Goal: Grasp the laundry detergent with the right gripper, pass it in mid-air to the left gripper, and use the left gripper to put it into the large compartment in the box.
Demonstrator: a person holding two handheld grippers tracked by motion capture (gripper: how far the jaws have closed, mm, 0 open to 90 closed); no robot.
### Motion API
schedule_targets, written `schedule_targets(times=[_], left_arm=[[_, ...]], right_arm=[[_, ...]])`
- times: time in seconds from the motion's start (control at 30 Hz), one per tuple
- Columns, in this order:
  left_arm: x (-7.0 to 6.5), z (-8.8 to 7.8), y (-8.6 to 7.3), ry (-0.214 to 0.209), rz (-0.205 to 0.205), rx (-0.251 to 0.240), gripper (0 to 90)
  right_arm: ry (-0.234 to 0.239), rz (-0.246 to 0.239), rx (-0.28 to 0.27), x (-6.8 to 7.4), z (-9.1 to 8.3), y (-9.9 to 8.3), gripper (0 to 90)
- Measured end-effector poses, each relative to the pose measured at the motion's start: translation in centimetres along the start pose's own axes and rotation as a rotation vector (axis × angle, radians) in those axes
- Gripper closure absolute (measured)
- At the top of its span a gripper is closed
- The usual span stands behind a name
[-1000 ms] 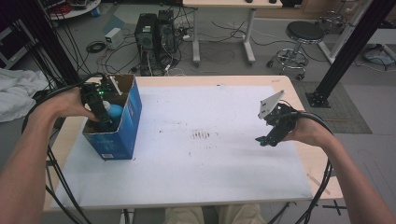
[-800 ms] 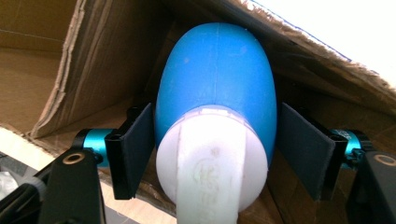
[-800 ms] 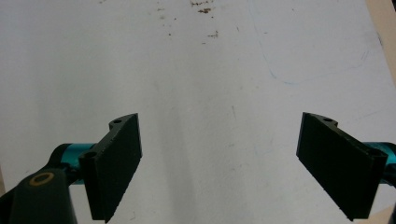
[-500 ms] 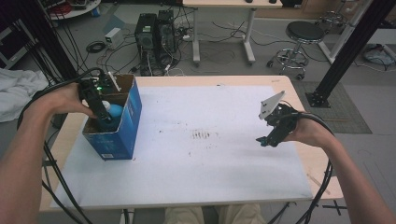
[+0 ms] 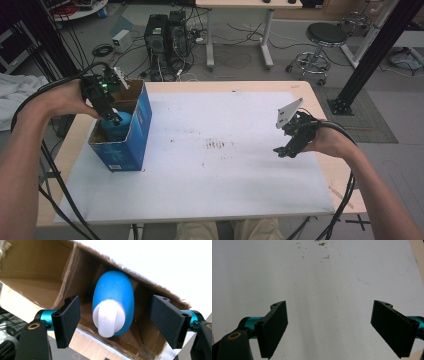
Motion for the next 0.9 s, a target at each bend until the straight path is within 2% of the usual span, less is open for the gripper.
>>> schedule_targets(times=[0.27, 0.57, 0.67, 0.73, 0.9], left_arm=[[-1.5, -1.5, 2.7, 0.020, 0.063, -0.039, 23.0], [-4.4, -1.8, 7.6, 0.000, 0.182, -0.059, 21.7], [-5.4, -1.3, 9.4, -0.002, 0.215, -0.070, 21.7], [-6.1, -0.7, 10.5, -0.008, 0.223, -0.079, 21.6], [-8.1, 1.8, 12.8, -0.044, 0.241, -0.094, 15.2]], right_arm=[[0.000, 0.001, 0.008, 0.0, 0.1, 0.0, 13.4], [-0.002, -0.006, 0.004, -0.2, 0.1, 0.5, 13.4], [-0.001, -0.009, 0.009, -0.1, 0.2, 0.6, 13.4], [-0.001, -0.013, 0.014, -0.1, 0.4, 0.8, 13.4], [0.003, -0.013, 0.016, -0.2, 0.6, 0.9, 13.4]])
Point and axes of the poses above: each handheld gripper's, and its own axes: z roughly forward along the jaws, y roughly out of its top, x roughly to its left, the point moved 5 cm from there along z, roughly forward along the jaws
